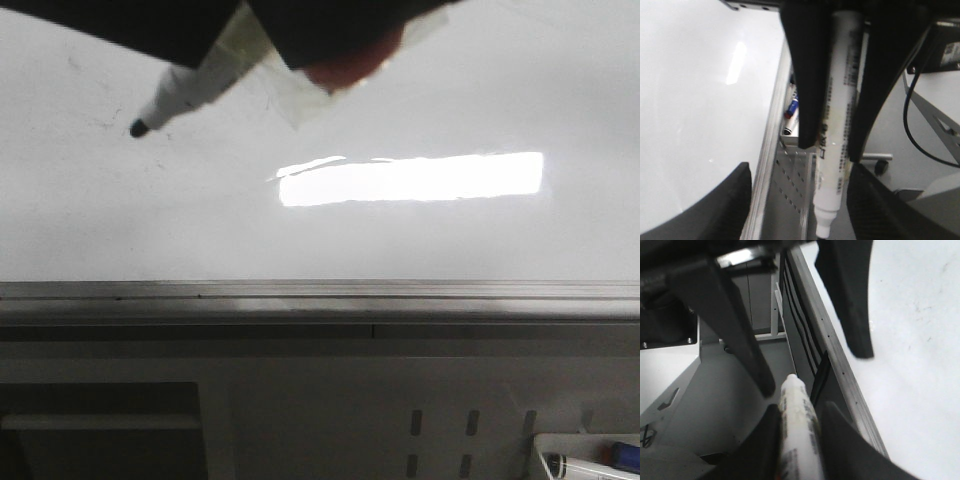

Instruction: Write number 4 on whiteboard

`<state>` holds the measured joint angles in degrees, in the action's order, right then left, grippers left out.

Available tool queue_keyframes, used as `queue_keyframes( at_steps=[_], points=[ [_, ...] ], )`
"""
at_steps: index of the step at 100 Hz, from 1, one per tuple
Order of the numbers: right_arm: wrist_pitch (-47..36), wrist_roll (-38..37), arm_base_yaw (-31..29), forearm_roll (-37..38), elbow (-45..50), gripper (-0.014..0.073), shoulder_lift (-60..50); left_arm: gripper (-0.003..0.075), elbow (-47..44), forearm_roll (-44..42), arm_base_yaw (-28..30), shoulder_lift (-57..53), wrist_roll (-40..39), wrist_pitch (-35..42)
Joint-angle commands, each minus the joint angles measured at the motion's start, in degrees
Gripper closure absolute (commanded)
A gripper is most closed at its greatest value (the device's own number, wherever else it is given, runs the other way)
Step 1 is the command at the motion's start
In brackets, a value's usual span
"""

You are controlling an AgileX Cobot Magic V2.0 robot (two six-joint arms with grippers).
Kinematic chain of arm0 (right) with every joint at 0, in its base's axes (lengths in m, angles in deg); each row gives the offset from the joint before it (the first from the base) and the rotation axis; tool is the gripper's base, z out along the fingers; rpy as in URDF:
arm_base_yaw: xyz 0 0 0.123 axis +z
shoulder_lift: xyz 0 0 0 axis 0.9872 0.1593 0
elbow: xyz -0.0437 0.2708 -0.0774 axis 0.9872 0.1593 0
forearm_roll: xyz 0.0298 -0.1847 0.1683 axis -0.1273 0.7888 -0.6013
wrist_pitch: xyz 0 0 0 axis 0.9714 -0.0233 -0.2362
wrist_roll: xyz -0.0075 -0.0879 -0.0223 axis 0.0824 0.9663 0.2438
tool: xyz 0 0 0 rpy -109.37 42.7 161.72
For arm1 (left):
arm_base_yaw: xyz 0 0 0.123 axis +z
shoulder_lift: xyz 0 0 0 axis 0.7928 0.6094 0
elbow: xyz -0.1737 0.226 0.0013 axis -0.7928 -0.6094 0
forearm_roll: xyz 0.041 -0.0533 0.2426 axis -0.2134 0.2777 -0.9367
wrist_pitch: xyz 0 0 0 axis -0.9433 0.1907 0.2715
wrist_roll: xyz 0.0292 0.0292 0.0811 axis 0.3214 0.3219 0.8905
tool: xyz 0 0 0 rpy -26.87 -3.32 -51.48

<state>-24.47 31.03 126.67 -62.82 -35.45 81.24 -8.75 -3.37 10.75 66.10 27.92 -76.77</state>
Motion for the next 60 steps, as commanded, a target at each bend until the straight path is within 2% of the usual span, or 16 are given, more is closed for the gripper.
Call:
queue_keyframes(
  at_steps=[1,17,31,43,57,60],
  points=[
    [-4.6,0.5,-1.3,-1.8,0.5,0.0637,-1.9,0.0346,-0.2,5.5,2.3,-3.8,-1.0,4.1],
    [-8.0,-0.5,-3.9,-2.2,4.4,0.0637,-5.0,0.0392,-6.8,10.7,8.8,-11.4,-1.0,9.6],
    [-8.6,-0.9,-6.4,-3.1,6.5,0.0637,-7.2,0.0465,-14.0,18.5,15.0,-19.3,-1.3,14.7],
    [-10.6,-0.9,-7.5,-4.4,6.7,0.0637,-7.3,0.0572,-19.5,28.2,18.9,-25.3,-1.3,16.5],
    [-20.3,-0.9,-7.7,-4.6,6.7,0.0637,-6.6,0.0734,-22.8,30.4,20.3,-29.9,-1.3,16.1],
    [-22.3,-0.9,-7.8,-4.6,6.6,0.0637,-6.5,0.0739,-23.1,30.3,20.2,-30.4,-1.3,15.9]
  ],
)
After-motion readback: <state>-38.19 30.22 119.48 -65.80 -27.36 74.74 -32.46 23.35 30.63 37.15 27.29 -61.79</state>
